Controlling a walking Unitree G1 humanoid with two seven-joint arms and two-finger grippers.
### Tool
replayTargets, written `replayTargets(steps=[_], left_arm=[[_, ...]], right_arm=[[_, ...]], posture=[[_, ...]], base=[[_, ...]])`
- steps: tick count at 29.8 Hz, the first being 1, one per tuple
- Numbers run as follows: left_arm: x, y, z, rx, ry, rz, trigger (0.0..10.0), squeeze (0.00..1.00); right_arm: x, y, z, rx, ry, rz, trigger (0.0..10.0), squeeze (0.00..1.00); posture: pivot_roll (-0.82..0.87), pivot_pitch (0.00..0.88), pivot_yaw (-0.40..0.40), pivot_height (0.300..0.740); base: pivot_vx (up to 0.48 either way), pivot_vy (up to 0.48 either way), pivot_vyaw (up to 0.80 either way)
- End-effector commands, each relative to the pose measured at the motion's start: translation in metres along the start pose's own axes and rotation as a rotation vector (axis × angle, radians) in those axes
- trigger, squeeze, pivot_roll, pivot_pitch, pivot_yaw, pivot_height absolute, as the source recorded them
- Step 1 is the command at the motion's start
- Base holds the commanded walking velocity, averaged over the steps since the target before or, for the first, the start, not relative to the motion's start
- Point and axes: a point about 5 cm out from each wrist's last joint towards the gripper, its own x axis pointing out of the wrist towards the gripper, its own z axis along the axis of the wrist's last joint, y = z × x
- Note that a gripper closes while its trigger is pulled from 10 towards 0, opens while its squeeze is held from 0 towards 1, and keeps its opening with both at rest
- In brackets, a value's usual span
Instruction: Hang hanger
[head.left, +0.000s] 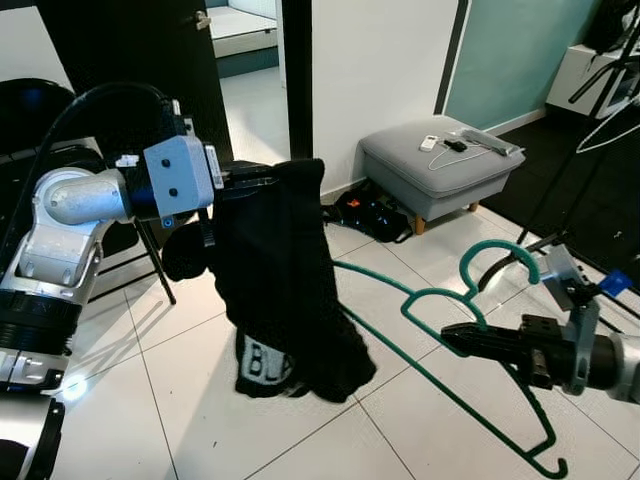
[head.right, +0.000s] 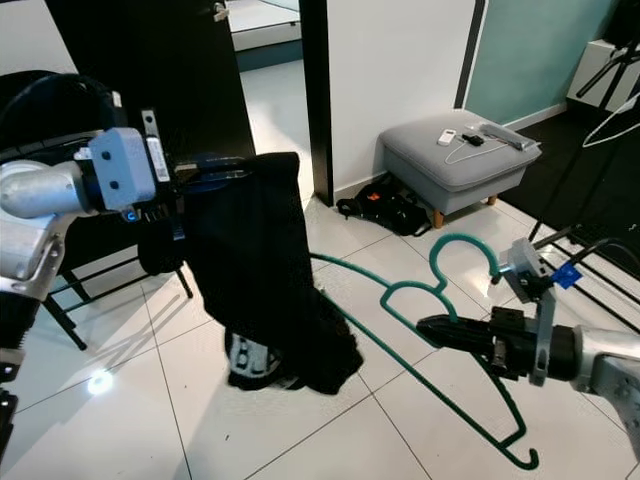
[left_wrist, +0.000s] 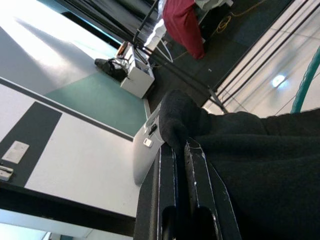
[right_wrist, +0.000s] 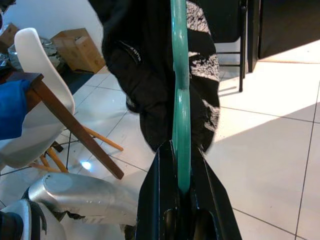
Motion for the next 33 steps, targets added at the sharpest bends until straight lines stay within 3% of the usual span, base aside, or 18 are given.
replayTargets(steps=[1,25,33], left_arm=[[-0.004,0.007,0.003,0.045,0.009,0.017,10.0,0.0],[-0.001,0.009,0.005,0.081,0.006,0.011,10.0,0.0],[0.012,-0.002,0.009,0.055,-0.04,-0.012,10.0,0.0]], right_arm=[[-0.001,0.004,0.002,-0.009,0.011,0.025,10.0,0.0],[-0.002,0.009,0.004,-0.027,0.033,0.048,10.0,0.0],[0.008,0.009,0.007,-0.032,-0.006,0.06,10.0,0.0]], posture=[[-0.1,0.002,0.049,0.74],[-0.1,0.0,0.048,0.74],[-0.1,0.0,0.048,0.74]], base=[[0.0,0.0,0.0],[0.0,0.0,0.0],[0.0,0.0,0.0]])
